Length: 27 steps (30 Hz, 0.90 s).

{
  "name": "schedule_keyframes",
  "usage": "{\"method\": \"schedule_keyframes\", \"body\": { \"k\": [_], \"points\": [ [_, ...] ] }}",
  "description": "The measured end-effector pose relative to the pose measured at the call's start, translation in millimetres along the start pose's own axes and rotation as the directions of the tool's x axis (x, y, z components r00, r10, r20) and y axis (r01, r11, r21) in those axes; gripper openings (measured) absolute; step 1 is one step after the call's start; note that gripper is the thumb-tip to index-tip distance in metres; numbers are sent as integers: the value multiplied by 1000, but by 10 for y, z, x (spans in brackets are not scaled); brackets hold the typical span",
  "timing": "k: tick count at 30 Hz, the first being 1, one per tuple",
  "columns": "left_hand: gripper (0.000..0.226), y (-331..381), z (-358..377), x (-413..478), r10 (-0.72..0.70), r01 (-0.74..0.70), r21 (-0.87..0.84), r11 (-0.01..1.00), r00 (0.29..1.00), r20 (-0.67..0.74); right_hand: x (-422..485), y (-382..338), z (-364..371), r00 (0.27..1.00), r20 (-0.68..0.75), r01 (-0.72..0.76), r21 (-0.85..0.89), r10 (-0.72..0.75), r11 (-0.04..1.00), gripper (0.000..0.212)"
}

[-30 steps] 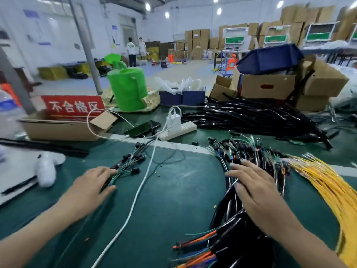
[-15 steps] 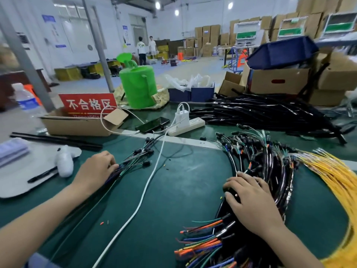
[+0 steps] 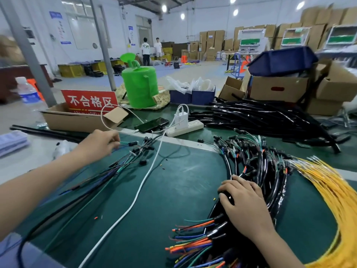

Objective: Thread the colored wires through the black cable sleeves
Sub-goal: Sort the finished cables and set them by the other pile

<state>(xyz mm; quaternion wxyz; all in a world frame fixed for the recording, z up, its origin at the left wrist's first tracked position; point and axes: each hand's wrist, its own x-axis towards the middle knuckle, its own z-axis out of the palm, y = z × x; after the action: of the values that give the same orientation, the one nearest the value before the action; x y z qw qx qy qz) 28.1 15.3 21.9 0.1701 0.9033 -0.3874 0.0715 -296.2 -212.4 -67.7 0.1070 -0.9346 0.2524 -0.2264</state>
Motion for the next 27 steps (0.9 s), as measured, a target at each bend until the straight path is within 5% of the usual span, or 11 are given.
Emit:
{"method": "schedule_keyframes", "body": {
  "k": [5,12,14,17,19,22,25,27],
  "points": [
    [7,96,-117,-8,22,5,125,992,978,-209,-2,-22,11,1000,5,6,20,-6,1000,16],
    [9,607,-300,-173,132,-229,-185,956,896,-424,-31,-63,-22,997,-66,37,100,-31,994,17],
    [6,937,-283,-248,161,-302,-330,894,906,-392,-67,-74,-78,989,-141,85,226,-53,970,38],
    [16,1523,-29,-392,249,-294,-594,749,955,-159,-93,-138,-174,972,-205,193,438,-111,878,66],
    [16,1910,220,-460,402,-267,-674,689,914,48,-80,-207,-219,985,-174,107,674,15,730,71],
    [17,2276,486,-516,538,-157,-806,571,813,223,-26,-160,-303,944,-13,-119,919,330,375,43],
    [24,2263,614,-536,546,23,-841,540,751,371,-35,73,-429,853,167,-159,986,494,-58,28],
    [23,2097,671,-524,536,45,-807,589,726,432,-49,216,-514,817,206,-101,971,538,-218,27]
  ]
}}
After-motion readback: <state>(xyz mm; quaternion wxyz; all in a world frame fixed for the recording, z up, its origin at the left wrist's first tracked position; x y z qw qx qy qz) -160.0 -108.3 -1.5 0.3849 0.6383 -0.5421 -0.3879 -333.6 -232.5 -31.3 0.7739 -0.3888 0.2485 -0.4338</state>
